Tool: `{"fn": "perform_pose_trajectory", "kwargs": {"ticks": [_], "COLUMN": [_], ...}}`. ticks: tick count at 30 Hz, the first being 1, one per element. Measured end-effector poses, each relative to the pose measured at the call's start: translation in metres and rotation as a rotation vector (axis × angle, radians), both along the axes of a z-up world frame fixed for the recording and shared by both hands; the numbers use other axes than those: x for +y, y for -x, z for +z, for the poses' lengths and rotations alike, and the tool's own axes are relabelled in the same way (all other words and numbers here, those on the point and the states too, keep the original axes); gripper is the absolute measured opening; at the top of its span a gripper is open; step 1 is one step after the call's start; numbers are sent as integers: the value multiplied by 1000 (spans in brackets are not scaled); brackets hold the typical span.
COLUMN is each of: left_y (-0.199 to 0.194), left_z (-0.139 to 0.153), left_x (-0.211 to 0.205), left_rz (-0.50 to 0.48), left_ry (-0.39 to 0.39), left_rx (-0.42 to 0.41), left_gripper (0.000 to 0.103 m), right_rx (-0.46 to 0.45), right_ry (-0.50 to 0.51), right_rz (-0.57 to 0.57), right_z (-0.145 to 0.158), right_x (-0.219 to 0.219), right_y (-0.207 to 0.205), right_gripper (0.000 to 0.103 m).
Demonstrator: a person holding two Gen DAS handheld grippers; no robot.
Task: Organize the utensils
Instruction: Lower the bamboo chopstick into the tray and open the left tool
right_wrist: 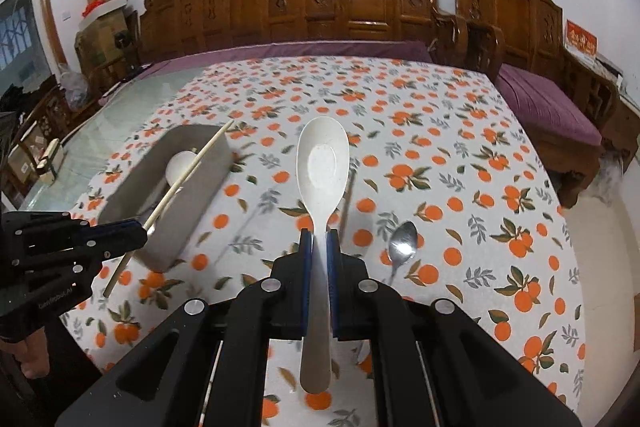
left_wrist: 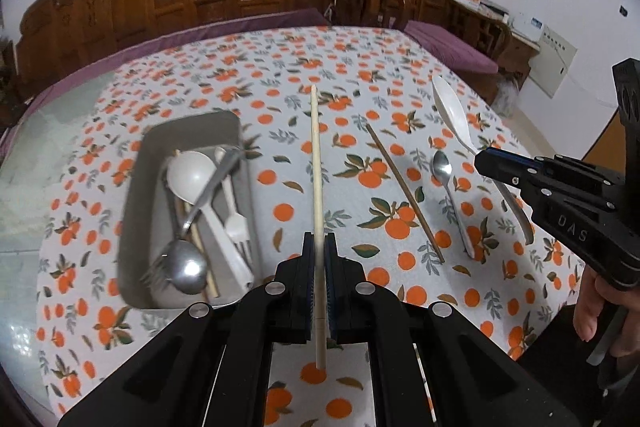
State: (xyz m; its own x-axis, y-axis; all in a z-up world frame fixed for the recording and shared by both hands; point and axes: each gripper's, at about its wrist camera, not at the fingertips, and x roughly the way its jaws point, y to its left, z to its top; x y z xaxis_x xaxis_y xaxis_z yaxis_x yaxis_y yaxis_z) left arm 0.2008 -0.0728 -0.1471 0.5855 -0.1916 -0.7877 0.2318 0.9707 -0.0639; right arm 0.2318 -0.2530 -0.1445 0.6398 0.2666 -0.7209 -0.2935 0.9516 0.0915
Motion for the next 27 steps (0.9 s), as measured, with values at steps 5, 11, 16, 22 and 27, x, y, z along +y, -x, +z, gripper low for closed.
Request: {"fn": "perform_pose_trajectory", "kwargs": {"ticks": [5, 11, 16, 22, 27], "left_y": [15, 16, 3, -20, -39], "left_z": [16, 22, 28, 29, 15], "left_x": [17, 40, 61, 82, 98], "left_rz": [16, 26, 27, 24, 22], "left_ry": [9, 24, 28, 10, 14], "left_rx": [-28, -14, 4, 22, 58], "left_gripper": [4, 4, 4, 4, 4], "right_rx": [-28, -30, -16, -9, -6], "right_ry": [1, -9, -19, -11, -7], "right_rz": [22, 53, 81, 124, 149], "right_z": [20, 31, 38, 52, 60], "right_x": [15, 34, 51, 69, 82], "right_y": [14, 19, 15, -1, -14], "right_gripper": [9, 9, 9, 9, 9]}}
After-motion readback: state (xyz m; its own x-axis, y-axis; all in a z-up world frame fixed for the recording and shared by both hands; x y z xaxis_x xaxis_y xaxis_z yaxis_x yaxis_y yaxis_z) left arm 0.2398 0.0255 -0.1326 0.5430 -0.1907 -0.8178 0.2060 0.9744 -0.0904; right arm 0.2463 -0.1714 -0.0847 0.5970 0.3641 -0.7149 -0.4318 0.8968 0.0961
